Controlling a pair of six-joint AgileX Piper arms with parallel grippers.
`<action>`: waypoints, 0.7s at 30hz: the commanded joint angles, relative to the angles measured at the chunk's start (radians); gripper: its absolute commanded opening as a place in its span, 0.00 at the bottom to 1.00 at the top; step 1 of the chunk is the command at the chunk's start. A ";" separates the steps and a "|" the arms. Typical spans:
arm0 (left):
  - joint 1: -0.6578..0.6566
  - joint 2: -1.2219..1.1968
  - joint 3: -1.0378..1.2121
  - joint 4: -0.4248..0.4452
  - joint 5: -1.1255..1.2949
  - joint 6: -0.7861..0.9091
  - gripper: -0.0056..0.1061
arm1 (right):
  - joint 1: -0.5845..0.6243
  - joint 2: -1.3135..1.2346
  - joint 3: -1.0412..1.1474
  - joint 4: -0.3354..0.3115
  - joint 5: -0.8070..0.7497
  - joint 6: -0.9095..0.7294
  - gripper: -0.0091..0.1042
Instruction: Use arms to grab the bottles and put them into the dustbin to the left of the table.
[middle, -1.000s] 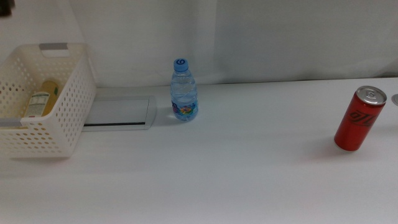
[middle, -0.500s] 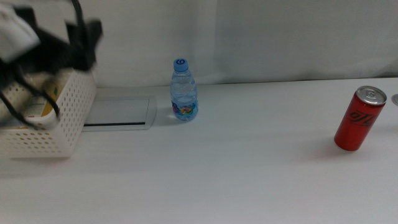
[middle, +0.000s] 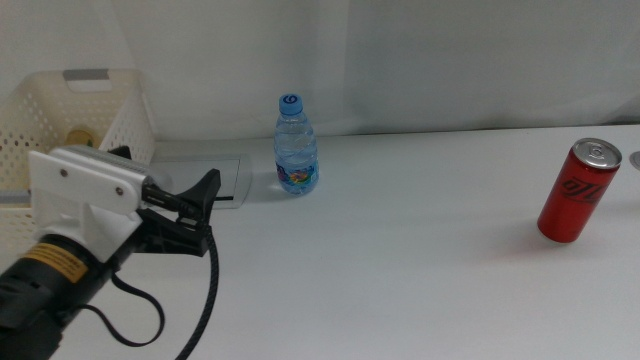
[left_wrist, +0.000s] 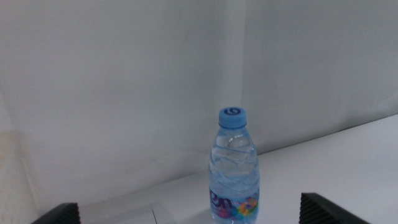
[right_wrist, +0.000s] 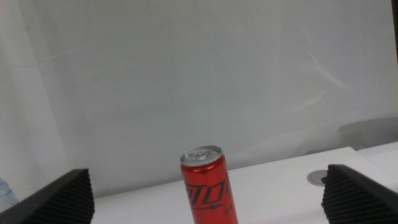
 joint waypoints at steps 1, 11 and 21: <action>-0.010 0.060 0.005 -0.010 -0.077 -0.047 0.88 | -0.005 -0.033 0.042 -0.013 -0.008 -0.010 0.99; -0.010 0.320 0.001 0.105 -0.331 -0.168 0.88 | -0.005 -0.033 0.042 -0.013 -0.006 -0.010 0.99; -0.010 0.557 -0.169 0.182 -0.369 -0.226 0.88 | -0.005 -0.033 0.042 -0.013 -0.006 -0.010 0.99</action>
